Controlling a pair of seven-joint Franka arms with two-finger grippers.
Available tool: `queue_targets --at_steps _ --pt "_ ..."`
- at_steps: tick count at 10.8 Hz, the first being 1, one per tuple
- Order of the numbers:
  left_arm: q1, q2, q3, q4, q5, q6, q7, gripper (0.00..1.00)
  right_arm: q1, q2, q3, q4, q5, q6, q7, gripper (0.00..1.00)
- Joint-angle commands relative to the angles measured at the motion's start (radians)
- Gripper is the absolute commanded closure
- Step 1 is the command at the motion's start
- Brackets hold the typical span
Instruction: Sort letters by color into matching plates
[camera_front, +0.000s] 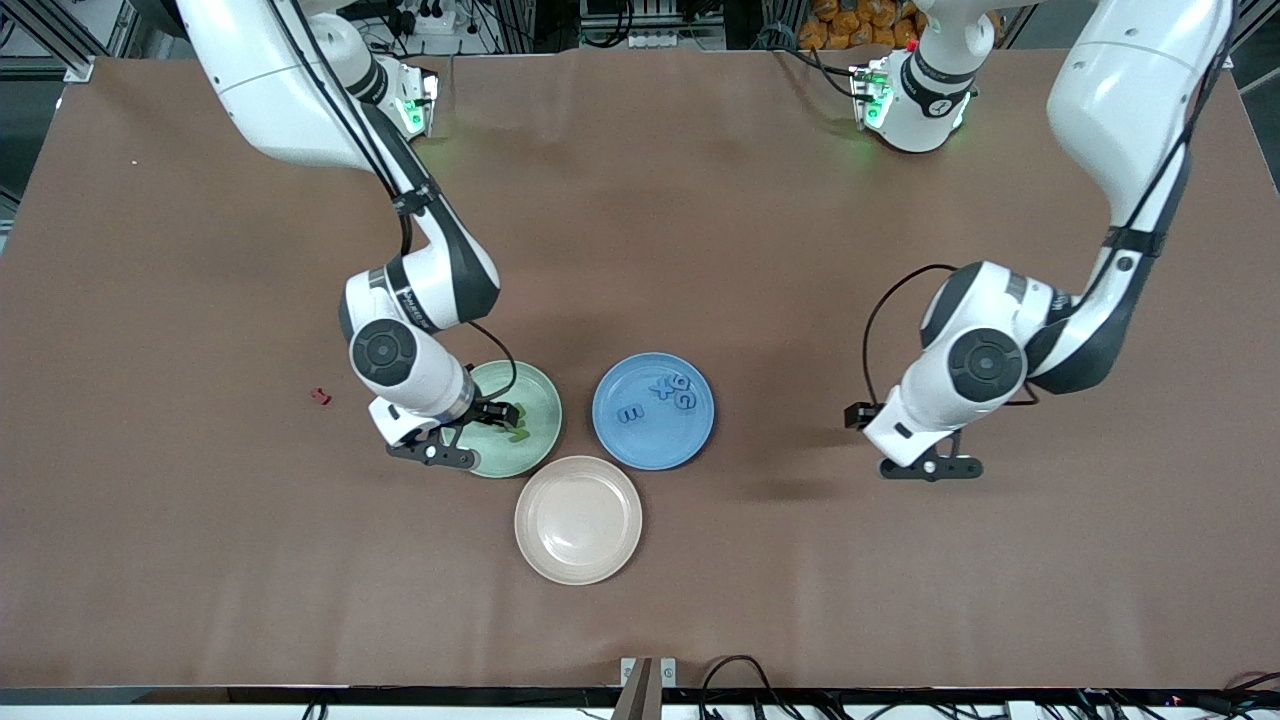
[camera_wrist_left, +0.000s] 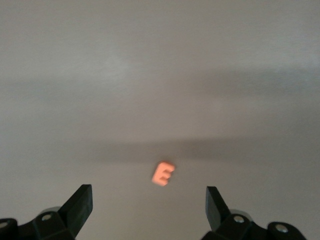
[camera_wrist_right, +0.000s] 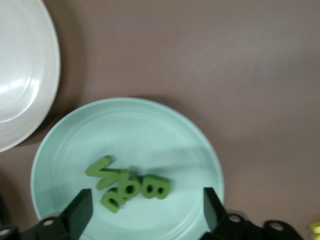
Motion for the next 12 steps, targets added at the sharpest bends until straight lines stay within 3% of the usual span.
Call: queue_targets --at_steps 1,3,7,9,10,12 --pt "0.151 -0.086 -0.116 -0.032 -0.032 -0.140 0.093 0.00 -0.103 -0.053 -0.029 0.045 -0.010 -0.123 -0.171 0.00" --pt "0.217 -0.107 -0.171 -0.035 -0.032 -0.196 0.114 0.00 -0.198 -0.062 -0.032 0.065 -0.019 -0.147 -0.280 0.00" --pt "0.205 -0.196 -0.138 -0.049 -0.139 -0.208 0.189 0.00 -0.362 -0.088 -0.034 0.069 -0.030 -0.147 -0.468 0.00" --pt "0.016 -0.292 0.114 -0.072 -0.261 -0.208 0.301 0.00 -0.408 -0.119 -0.035 0.068 -0.065 -0.151 -0.492 0.00" --pt "-0.046 -0.335 0.206 -0.091 -0.315 -0.208 0.361 0.00 -0.419 -0.140 -0.035 0.069 -0.067 -0.177 -0.486 0.00" --pt "-0.068 -0.398 0.247 -0.101 -0.332 -0.220 0.390 0.00 -0.425 -0.212 -0.037 0.077 -0.073 -0.266 -0.483 0.00"
